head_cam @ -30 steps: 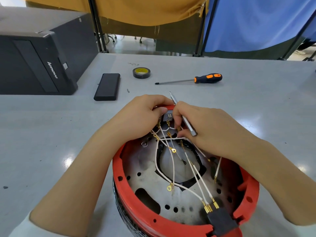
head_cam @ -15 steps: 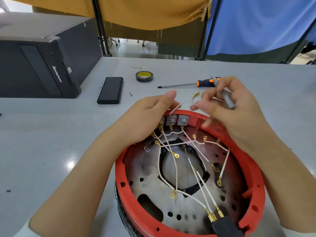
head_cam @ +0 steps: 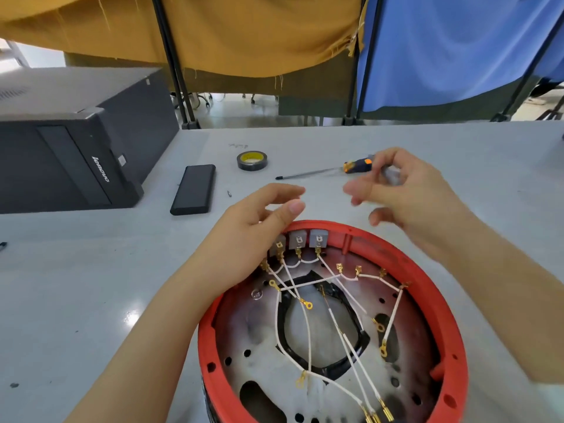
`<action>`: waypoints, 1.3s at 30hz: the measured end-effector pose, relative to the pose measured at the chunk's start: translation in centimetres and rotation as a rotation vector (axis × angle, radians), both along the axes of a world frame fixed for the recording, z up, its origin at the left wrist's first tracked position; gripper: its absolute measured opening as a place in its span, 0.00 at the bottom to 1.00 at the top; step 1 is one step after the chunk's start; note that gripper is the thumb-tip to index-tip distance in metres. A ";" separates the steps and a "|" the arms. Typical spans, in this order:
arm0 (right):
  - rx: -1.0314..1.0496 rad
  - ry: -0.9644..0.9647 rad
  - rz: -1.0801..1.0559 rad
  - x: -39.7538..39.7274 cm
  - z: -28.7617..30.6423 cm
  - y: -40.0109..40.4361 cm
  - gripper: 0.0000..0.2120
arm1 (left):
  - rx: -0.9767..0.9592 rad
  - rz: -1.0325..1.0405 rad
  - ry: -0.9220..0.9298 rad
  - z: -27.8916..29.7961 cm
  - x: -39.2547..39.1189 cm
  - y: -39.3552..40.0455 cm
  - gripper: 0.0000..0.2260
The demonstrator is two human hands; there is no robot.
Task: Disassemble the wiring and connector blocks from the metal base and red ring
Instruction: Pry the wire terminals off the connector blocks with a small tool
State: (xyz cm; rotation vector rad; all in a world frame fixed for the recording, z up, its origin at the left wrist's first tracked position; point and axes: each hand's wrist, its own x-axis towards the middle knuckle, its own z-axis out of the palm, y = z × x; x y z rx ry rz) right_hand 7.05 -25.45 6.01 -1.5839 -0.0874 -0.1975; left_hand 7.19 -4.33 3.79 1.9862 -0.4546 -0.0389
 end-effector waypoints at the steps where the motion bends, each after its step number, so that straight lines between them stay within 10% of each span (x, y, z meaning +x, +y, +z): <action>1: 0.035 0.057 -0.040 1.4 0.5 -0.9 0.22 | 0.026 0.018 0.007 -0.1 0.1 0.0 0.13; 9: -0.332 0.288 -0.190 9.8 -5.2 -0.7 0.17 | 0.291 0.028 -0.045 -0.1 0.1 -0.2 0.08; 22: -0.902 0.081 -0.165 10.8 -8.2 -2.0 0.14 | 0.260 0.030 -0.024 -0.7 0.3 0.0 0.08; 39: -0.895 -0.016 -0.163 11.9 -6.7 -1.6 0.11 | 0.222 0.050 -0.039 -0.4 0.3 -0.1 0.09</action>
